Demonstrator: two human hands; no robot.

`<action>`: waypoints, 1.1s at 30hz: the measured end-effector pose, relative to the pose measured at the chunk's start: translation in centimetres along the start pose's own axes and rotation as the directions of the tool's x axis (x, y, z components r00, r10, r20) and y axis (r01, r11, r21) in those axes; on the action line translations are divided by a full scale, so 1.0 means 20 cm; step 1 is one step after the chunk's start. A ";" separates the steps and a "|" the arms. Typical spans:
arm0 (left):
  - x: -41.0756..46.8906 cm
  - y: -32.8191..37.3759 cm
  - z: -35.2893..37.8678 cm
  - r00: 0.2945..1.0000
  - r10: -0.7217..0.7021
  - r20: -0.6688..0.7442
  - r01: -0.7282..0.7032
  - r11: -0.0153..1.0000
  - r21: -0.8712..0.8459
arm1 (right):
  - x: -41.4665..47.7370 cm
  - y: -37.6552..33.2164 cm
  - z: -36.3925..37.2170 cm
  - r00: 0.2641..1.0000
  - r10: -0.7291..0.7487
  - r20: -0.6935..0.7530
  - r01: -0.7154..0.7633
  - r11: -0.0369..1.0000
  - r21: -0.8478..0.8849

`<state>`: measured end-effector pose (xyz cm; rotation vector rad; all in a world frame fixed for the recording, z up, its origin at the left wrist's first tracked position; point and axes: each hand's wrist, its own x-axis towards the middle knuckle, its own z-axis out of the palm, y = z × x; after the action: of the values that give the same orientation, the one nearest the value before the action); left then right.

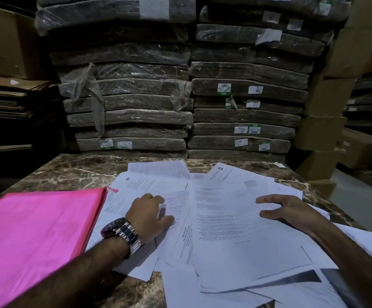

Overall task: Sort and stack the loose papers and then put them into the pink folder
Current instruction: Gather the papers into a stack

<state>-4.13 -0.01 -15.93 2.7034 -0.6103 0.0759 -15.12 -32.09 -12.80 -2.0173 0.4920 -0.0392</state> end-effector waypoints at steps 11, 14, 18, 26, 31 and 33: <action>0.01 0.11 0.01 0.982 0.053 0.182 -0.078 0.989 0.129 | -0.05 -0.02 0.04 0.989 0.132 -0.071 -0.119 0.979 0.165; 0.02 0.19 -0.01 0.975 0.070 0.213 -0.104 0.983 0.152 | -0.09 0.00 0.10 0.981 0.141 -0.136 -0.126 0.985 0.117; 0.03 0.29 -0.02 0.972 -0.017 0.235 -0.031 0.980 0.198 | -0.15 -0.02 0.18 0.959 0.093 -0.270 -0.133 0.982 -0.136; 0.02 0.34 -0.04 0.969 -0.039 0.243 -0.006 0.983 0.181 | -0.24 -0.11 0.23 0.957 0.184 -0.222 -0.228 0.954 -0.193; 0.02 0.33 -0.06 0.959 -0.017 0.283 -0.034 0.984 0.173 | -0.23 -0.10 0.20 0.948 0.299 -0.110 -0.270 0.937 0.224; 0.02 0.33 -0.06 0.961 -0.010 0.276 -0.039 0.985 0.170 | -0.23 -0.11 0.21 0.947 0.313 -0.077 -0.265 0.892 0.367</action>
<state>-6.51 -5.32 -12.53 2.9045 -0.7342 -0.2620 -17.59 -26.10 -12.05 -1.5789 0.8102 -0.0757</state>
